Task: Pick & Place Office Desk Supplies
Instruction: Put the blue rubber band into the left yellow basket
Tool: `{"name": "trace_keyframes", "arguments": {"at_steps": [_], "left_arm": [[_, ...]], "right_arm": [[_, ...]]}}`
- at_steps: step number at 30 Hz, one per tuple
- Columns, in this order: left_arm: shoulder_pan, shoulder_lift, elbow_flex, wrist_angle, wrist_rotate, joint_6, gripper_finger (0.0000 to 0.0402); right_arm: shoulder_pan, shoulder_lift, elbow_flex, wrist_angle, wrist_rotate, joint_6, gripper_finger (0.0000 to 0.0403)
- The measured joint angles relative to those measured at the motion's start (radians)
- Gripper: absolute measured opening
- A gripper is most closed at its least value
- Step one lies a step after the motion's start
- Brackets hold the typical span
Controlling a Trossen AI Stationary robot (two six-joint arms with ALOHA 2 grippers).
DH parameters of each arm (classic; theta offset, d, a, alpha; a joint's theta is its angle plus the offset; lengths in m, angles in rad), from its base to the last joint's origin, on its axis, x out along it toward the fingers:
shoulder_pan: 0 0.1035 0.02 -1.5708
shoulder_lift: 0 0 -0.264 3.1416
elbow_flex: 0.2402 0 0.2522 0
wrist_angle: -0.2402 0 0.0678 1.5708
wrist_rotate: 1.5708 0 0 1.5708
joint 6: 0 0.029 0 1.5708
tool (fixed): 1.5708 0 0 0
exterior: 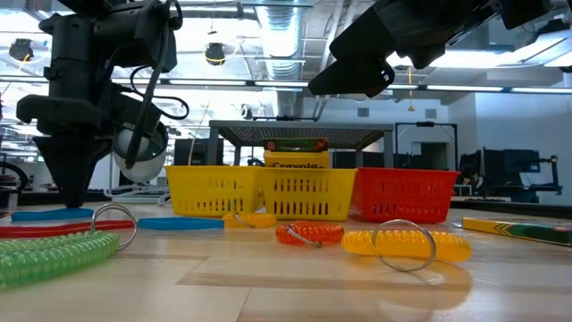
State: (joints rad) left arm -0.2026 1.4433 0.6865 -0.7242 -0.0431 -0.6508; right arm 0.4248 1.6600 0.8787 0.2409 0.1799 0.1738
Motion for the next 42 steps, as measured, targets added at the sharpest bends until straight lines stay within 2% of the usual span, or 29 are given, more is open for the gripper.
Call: {"name": "trace_keyframes", "arguments": {"at_steps": [12, 18, 25, 33, 42], "left_arm": [[0.0, 0.101, 0.005, -0.004, 0.009, 0.019, 0.0077], [0.001, 0.055, -0.002, 0.003, 0.01, 0.024, 0.0064], [0.002, 0.019, -0.005, -0.004, 0.036, 0.045, 0.0005], [0.002, 0.018, -0.004, -0.01, 0.095, 0.071, 0.0001], [0.007, 0.007, 0.003, -0.018, 0.101, 0.071, 0.0001]], "right_arm": [[0.0, 0.0, 0.0, 0.0, 0.0, 0.0, 0.0291], [0.0, 0.0, 0.0, 0.0, 0.0, 0.0, 0.0291], [0.0, 0.0, 0.0, 0.0, 0.0, 0.0, 0.0291], [0.0, 0.0, 0.0, 0.0, 0.0, 0.0, 0.0291], [0.0, 0.0, 0.0, 0.001, 0.0, 0.0, 0.0291]]}}
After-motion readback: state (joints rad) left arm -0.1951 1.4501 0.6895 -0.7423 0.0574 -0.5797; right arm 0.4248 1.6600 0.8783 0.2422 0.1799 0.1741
